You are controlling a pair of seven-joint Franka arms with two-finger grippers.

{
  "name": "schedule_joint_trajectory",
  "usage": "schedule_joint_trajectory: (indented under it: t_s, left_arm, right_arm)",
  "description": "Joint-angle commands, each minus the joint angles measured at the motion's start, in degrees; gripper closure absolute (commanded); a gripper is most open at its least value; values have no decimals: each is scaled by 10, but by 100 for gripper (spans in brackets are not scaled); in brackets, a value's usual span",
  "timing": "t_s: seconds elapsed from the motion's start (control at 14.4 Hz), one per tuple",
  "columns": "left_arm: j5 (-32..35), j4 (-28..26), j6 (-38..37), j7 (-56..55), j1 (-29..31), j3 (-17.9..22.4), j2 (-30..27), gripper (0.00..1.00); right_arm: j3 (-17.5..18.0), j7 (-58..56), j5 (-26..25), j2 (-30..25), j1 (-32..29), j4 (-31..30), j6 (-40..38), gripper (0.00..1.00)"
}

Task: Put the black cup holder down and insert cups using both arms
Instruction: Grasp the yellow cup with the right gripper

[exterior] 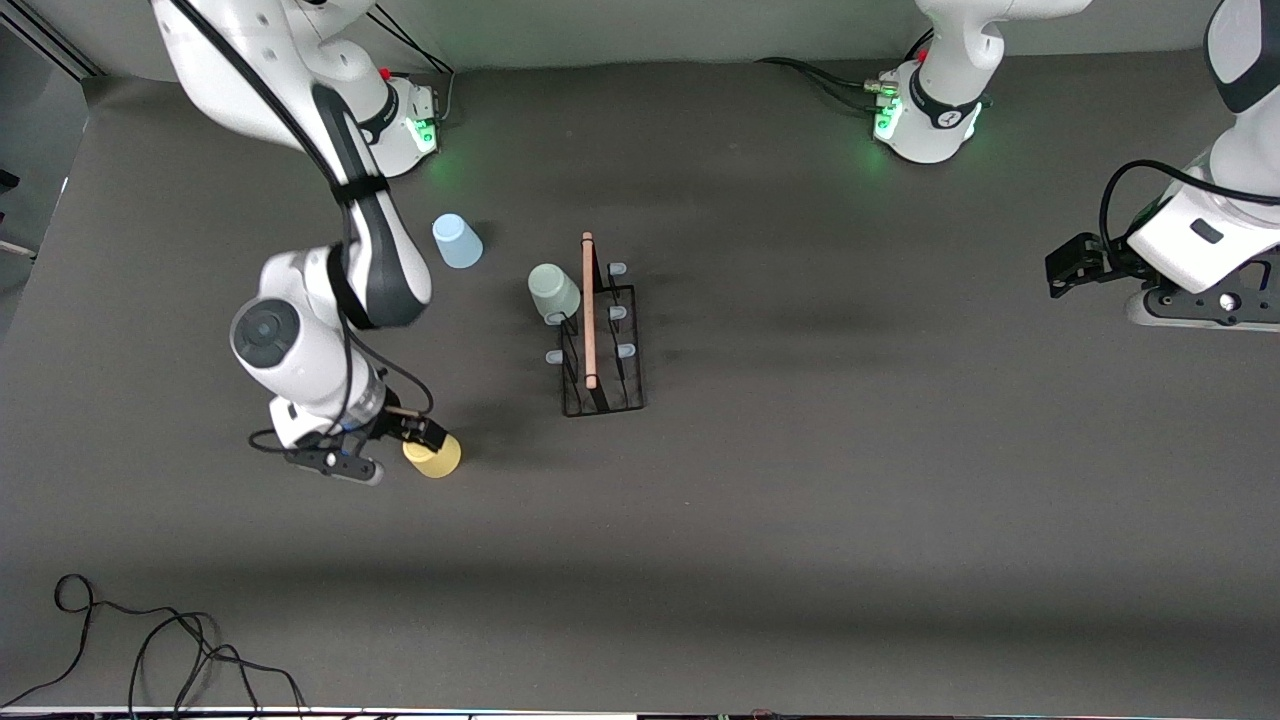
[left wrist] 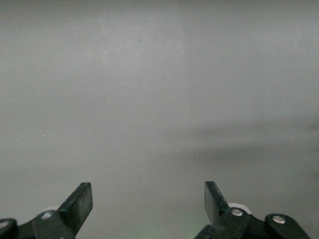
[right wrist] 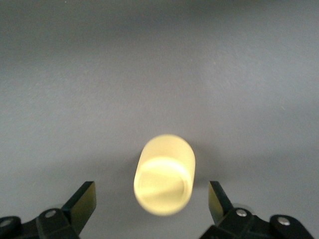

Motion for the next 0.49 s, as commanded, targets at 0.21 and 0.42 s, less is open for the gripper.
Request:
schedule_joint_trajectory:
  t_s: [0.21, 0.42]
  left_arm:
    - [5, 8, -2, -6, -6, 4, 5, 0]
    - [6, 8, -1, -13, -6, 4, 5, 0]
  right_arm:
    - [2, -51, 34, 44, -9, 22, 16, 0]
    - [6, -51, 34, 63, -6, 21, 16, 0]
